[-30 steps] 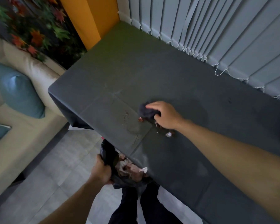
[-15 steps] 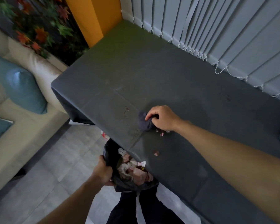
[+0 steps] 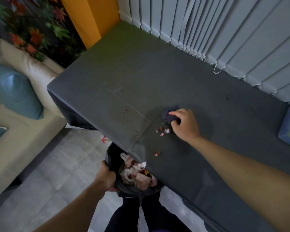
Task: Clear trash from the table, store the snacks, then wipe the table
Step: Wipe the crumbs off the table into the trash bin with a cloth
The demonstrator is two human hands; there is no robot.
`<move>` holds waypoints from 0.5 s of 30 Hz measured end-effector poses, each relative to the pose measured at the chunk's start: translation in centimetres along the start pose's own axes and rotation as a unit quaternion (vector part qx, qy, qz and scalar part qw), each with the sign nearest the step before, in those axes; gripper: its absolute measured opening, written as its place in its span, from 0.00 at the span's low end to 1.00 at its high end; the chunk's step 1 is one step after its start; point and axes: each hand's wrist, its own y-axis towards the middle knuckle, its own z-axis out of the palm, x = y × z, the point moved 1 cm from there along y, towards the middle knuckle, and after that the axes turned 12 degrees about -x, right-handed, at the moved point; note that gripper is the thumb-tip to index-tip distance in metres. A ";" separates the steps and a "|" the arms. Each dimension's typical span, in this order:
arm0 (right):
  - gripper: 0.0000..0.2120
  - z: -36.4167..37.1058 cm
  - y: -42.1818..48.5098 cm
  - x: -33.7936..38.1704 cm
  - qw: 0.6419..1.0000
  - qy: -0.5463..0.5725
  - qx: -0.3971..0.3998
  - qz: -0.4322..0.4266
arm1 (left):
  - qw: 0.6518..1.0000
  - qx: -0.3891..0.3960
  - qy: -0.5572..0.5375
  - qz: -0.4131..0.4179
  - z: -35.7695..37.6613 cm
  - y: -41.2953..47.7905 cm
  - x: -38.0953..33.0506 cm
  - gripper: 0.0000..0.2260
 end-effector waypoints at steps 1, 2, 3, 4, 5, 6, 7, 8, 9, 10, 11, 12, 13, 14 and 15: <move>0.17 0.2 -0.9 0.7 0.999 0.020 0.020 -0.017 | 1.000 -0.005 0.002 0.003 0.0 0.0 0.0 0.18; 0.16 0.2 -1.6 1.3 0.998 0.040 0.040 -0.033 | 1.000 -0.008 0.000 0.005 0.1 -0.1 0.0 0.18; 0.16 0.1 -2.1 1.7 0.996 0.057 0.052 -0.045 | 1.000 -0.007 -0.001 0.007 0.1 -0.1 0.1 0.18; 0.16 -0.1 -2.2 1.9 0.996 0.066 0.045 -0.051 | 1.000 -0.003 -0.001 0.010 0.1 -0.2 0.0 0.17; 0.17 -0.3 -2.0 1.8 0.997 0.063 0.018 -0.048 | 1.000 0.000 -0.001 0.011 0.1 -0.3 0.1 0.17; 0.18 -0.4 -1.7 1.5 0.998 0.049 -0.017 -0.034 | 1.000 0.003 0.000 0.012 0.0 -0.4 0.1 0.17; 0.19 -0.6 -1.4 1.2 0.999 0.028 -0.044 -0.010 | 1.000 0.006 0.000 0.012 0.0 -0.3 0.2 0.17; 0.20 -0.7 -1.3 0.9 0.998 0.006 -0.053 0.013 | 1.000 0.008 0.001 0.013 -0.1 -0.2 0.4 0.17; 0.20 -0.6 -1.3 0.7 0.999 -0.011 -0.045 0.026 | 1.000 0.008 0.004 0.015 -0.1 -0.1 0.6 0.17; 0.20 -0.5 -1.5 0.7 0.999 -0.020 -0.025 0.026 | 1.000 0.008 0.007 0.018 -0.1 0.0 0.8 0.17; 0.20 -0.3 -2.0 1.0 1.000 -0.022 -0.005 0.018 | 1.000 0.009 0.008 0.021 -0.1 0.1 1.0 0.17; 0.20 -0.1 -2.5 1.4 1.000 -0.017 0.010 0.007 | 1.000 0.012 0.010 0.023 0.0 0.1 1.3 0.17; 0.20 -0.1 -3.2 1.9 1.000 -0.010 0.022 -0.003 | 1.000 0.015 0.011 0.025 -0.1 0.0 1.5 0.17; 0.20 0.0 -4.0 2.5 0.999 -0.001 0.034 -0.013 | 0.999 0.018 0.014 0.026 -0.2 -0.2 1.7 0.17; 0.20 0.2 -5.1 3.1 0.999 0.007 0.047 -0.021 | 0.999 0.022 0.014 0.028 -0.3 -0.3 1.9 0.17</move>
